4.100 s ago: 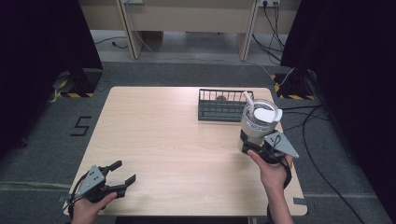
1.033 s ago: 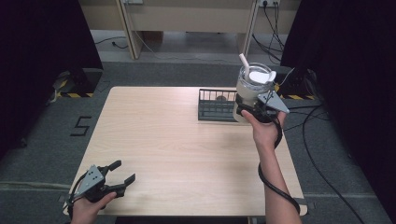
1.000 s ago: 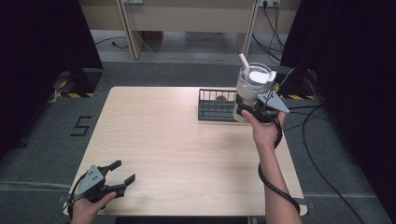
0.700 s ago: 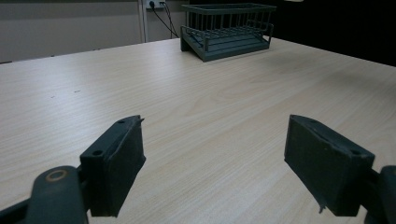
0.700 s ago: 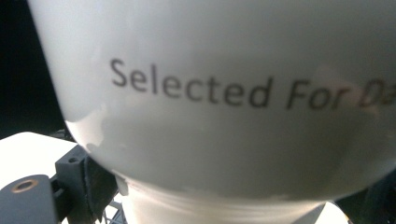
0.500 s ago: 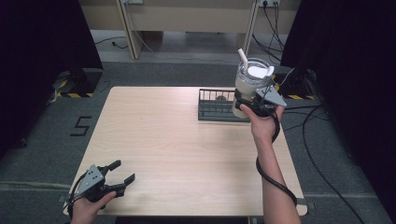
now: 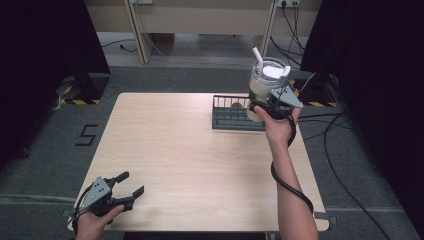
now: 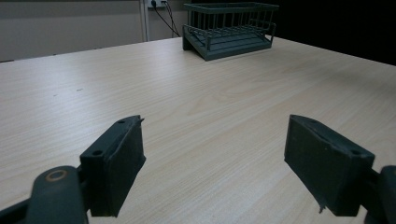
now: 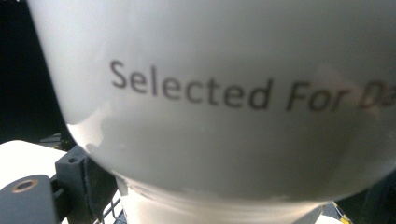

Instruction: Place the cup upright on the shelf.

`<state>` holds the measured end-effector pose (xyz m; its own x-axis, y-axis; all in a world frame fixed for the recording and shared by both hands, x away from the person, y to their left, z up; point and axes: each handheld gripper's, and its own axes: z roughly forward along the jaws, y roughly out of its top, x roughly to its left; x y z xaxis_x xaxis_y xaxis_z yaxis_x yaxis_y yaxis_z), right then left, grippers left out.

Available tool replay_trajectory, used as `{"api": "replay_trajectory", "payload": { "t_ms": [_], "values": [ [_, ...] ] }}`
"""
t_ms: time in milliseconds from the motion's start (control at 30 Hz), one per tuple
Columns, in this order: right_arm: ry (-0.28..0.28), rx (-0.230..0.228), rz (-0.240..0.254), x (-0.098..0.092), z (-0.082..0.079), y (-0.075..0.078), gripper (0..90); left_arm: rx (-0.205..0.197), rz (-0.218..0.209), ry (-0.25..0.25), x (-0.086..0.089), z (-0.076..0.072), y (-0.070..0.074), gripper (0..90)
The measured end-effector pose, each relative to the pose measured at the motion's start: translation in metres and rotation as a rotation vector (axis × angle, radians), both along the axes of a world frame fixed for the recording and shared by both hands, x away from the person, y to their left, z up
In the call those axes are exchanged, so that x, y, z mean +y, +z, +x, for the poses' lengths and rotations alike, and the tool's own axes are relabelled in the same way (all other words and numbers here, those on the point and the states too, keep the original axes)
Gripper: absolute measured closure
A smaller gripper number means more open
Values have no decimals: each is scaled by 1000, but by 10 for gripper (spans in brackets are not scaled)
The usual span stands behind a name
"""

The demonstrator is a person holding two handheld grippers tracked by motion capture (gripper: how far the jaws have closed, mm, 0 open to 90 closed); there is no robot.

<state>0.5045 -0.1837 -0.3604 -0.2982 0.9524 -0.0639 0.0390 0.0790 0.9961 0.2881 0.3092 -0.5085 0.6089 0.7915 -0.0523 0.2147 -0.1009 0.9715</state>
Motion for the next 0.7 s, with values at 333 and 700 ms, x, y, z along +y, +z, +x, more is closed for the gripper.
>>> {"api": "replay_trajectory", "payload": {
  "t_ms": [333,700],
  "values": [
    [-4,14,4,5,16,-2,99,0,2,1,0,0,0,190],
    [-11,22,-1,11,30,-1,99,-2,-4,3,1,0,0,190]
  ]
}}
